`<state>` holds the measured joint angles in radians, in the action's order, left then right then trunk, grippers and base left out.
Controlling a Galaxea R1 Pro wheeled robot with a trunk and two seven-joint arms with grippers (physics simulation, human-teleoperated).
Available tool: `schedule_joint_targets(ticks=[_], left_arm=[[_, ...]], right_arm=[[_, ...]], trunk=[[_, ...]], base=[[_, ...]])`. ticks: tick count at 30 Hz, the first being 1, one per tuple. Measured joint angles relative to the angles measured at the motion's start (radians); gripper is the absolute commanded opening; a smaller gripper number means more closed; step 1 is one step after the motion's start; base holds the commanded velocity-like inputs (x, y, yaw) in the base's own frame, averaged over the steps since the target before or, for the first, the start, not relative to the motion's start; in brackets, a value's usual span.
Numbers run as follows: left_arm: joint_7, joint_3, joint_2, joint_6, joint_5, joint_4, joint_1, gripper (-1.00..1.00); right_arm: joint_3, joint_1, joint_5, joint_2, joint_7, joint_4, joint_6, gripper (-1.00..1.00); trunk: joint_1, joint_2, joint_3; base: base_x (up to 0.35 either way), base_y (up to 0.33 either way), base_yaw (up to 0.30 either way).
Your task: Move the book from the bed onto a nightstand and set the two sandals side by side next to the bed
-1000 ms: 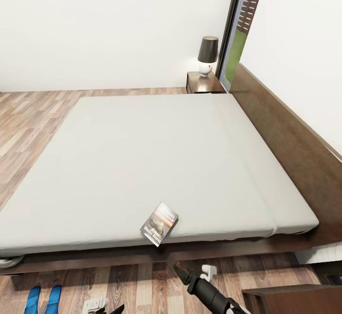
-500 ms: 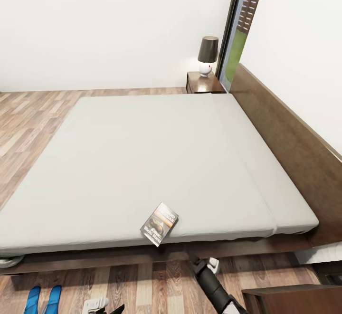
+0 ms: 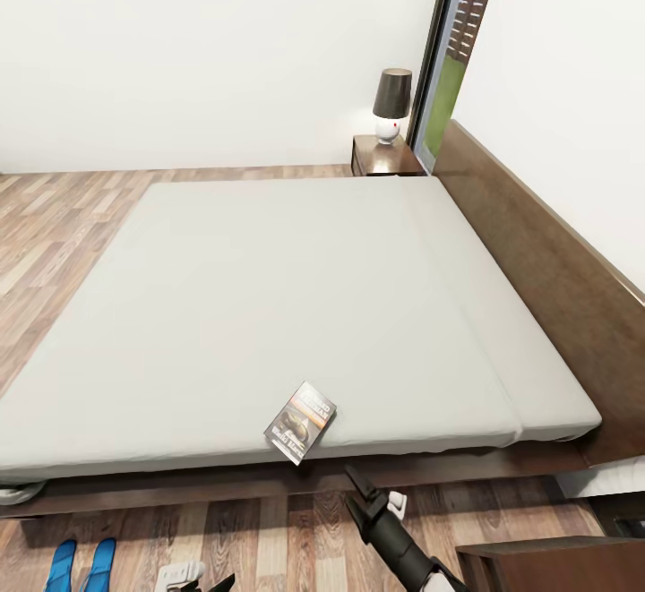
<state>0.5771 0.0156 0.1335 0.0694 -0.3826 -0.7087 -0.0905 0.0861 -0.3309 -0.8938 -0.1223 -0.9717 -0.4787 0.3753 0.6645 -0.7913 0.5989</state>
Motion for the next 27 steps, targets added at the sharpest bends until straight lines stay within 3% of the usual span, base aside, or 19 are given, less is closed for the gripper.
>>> schedule_joint_targets(ticks=[7,27], left_arm=[[-0.001,0.001,0.0,0.0,-0.001,0.0,0.0,1.0],[-0.002,0.001,0.0,0.0,-0.001,0.0,0.0,1.0]], right_arm=[[0.0,0.0,0.0,0.0,0.0,0.001,-0.039,1.0],[0.0,0.0,0.0,-0.002,0.0,0.001,-0.043,1.0]], trunk=[[0.0,0.0,0.0],[0.0,0.0,0.0]], base=[[0.0,0.037,0.0],[0.028,0.079,0.0]])
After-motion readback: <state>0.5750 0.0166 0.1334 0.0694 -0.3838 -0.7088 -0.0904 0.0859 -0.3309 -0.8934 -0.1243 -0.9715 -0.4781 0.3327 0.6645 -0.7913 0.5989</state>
